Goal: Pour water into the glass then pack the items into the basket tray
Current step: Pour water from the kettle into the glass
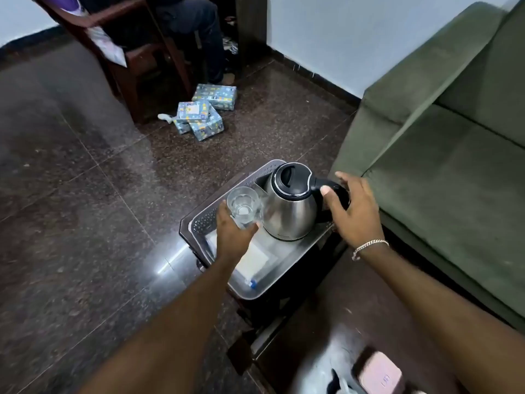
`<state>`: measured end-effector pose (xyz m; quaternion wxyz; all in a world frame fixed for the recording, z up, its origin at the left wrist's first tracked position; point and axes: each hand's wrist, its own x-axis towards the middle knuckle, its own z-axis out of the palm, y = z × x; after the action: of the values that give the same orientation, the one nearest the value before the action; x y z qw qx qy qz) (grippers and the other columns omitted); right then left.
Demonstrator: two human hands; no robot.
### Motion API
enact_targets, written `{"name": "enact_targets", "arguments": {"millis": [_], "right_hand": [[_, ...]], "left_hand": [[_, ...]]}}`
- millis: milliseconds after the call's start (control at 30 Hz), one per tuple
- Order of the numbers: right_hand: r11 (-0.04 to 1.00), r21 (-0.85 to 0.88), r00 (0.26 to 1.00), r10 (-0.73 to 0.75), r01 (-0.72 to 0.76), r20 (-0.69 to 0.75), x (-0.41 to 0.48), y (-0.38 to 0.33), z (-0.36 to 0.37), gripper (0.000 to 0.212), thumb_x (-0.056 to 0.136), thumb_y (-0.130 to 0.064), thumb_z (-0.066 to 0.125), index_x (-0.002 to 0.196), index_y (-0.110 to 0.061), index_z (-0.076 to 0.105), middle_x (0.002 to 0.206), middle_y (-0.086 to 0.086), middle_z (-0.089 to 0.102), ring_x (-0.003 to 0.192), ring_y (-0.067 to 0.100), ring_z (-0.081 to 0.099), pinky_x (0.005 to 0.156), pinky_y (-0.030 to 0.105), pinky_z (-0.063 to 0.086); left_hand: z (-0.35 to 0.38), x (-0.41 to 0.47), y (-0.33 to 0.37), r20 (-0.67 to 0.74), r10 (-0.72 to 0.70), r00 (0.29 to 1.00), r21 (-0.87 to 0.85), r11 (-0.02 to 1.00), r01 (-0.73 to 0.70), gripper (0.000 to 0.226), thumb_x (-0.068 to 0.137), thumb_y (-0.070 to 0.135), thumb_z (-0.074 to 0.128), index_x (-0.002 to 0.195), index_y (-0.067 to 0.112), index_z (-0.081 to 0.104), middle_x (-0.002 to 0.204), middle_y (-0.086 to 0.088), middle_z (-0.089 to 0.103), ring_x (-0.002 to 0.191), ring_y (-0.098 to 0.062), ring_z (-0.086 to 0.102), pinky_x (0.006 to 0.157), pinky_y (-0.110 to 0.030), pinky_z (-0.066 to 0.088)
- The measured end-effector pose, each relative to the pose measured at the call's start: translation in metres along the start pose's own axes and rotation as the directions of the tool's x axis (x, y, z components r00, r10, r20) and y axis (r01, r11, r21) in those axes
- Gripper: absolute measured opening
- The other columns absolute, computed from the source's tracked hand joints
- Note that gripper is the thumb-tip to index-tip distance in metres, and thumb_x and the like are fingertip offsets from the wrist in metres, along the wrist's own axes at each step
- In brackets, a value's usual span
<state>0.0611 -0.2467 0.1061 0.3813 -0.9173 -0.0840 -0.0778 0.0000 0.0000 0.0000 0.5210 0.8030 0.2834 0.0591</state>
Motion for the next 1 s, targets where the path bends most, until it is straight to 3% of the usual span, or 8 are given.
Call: {"name": "enact_targets", "arguments": {"millis": [67,167,267,367,567,733,867,1000], "right_hand": [[0.991,0.096,0.995,0.096,-0.097,0.016,0.012,0.008,0.007,0.034,0.096,-0.052,0.057,0.106,-0.023,0.069,0.105,-0.005,0.067,0.102,0.014,0.063,0.095,0.041,0.048],[0.942,0.227,0.968,0.226,-0.247,0.111,0.034,0.022,0.015,0.065,0.093,-0.068,0.048,0.068,-0.009,0.058,0.063,-0.011,0.054,0.060,0.006,0.049,0.062,0.028,0.041],[0.893,0.236,0.914,0.330,-0.383,0.235,0.053,0.032,0.021,0.087,0.088,-0.078,0.039,0.058,-0.002,0.066,0.052,0.001,0.065,0.050,0.015,0.059,0.063,0.028,0.046],[0.881,0.269,0.902,0.306,-0.389,0.304,0.062,0.039,0.030,0.082,0.091,-0.072,0.038,0.049,-0.007,0.064,0.044,0.011,0.061,0.045,0.023,0.062,0.066,0.035,0.051],[0.812,0.381,0.895,0.424,-0.443,0.137,0.056,0.039,0.045,0.063,0.095,-0.064,0.045,0.064,-0.010,0.056,0.047,0.000,0.055,0.040,0.017,0.055,0.045,0.023,0.045],[0.799,0.441,0.909,0.403,-0.408,0.111,0.041,0.031,0.040,0.070,0.098,-0.064,0.039,0.075,-0.002,0.061,0.050,0.009,0.053,0.037,0.014,0.053,0.039,0.017,0.040],[0.711,0.590,0.901,0.429,-0.384,0.069,0.034,0.024,0.018,0.064,0.097,-0.065,0.043,0.076,-0.005,0.055,0.052,0.013,0.050,0.033,0.015,0.050,0.039,0.019,0.040],[0.663,0.675,0.903,0.430,-0.324,0.011,0.035,0.025,-0.034,0.075,0.084,-0.075,0.049,0.074,-0.001,0.055,0.039,0.005,0.051,0.032,0.020,0.049,0.037,0.021,0.039]], "left_hand": [[0.007,0.011,-0.003,-0.032,0.028,0.999,-0.021,0.999,-0.028,0.099,0.066,0.015,0.095,0.147,0.006,0.038,0.141,-0.017,0.050,0.130,-0.037,0.052,0.111,-0.054,0.043],[0.012,0.024,-0.004,-0.053,0.009,0.999,0.023,1.000,-0.008,0.100,0.065,0.027,0.096,0.146,0.011,0.039,0.140,-0.014,0.055,0.127,-0.039,0.053,0.107,-0.054,0.046],[0.015,0.030,-0.006,-0.070,0.029,0.997,0.025,0.999,-0.028,0.097,0.065,0.025,0.096,0.143,0.011,0.041,0.141,-0.013,0.057,0.127,-0.038,0.054,0.106,-0.053,0.047],[0.015,0.036,-0.009,-0.073,0.038,0.997,-0.012,0.999,-0.039,0.090,0.064,0.021,0.097,0.137,0.011,0.046,0.137,-0.012,0.060,0.122,-0.031,0.059,0.105,-0.047,0.050],[0.002,0.024,-0.014,-0.079,0.076,0.994,-0.041,0.996,-0.080,0.074,0.066,0.018,0.092,0.123,0.028,0.046,0.112,0.007,0.062,0.092,0.010,0.061,0.074,-0.003,0.043],[-0.026,0.005,-0.002,-0.055,0.165,0.985,-0.009,0.986,-0.166,0.072,0.069,0.016,0.092,0.126,0.023,0.049,0.114,-0.001,0.067,0.098,-0.016,0.067,0.079,-0.018,0.051],[-0.050,-0.013,0.022,-0.017,0.253,0.967,-0.009,0.967,-0.253,0.072,0.068,0.014,0.093,0.125,0.024,0.050,0.110,0.009,0.068,0.092,0.009,0.064,0.076,-0.006,0.047],[-0.062,-0.034,0.055,0.060,0.327,0.943,-0.042,0.945,-0.325,0.073,0.071,0.010,0.093,0.128,0.020,0.050,0.110,0.022,0.066,0.096,0.012,0.064,0.075,-0.008,0.052]]}}
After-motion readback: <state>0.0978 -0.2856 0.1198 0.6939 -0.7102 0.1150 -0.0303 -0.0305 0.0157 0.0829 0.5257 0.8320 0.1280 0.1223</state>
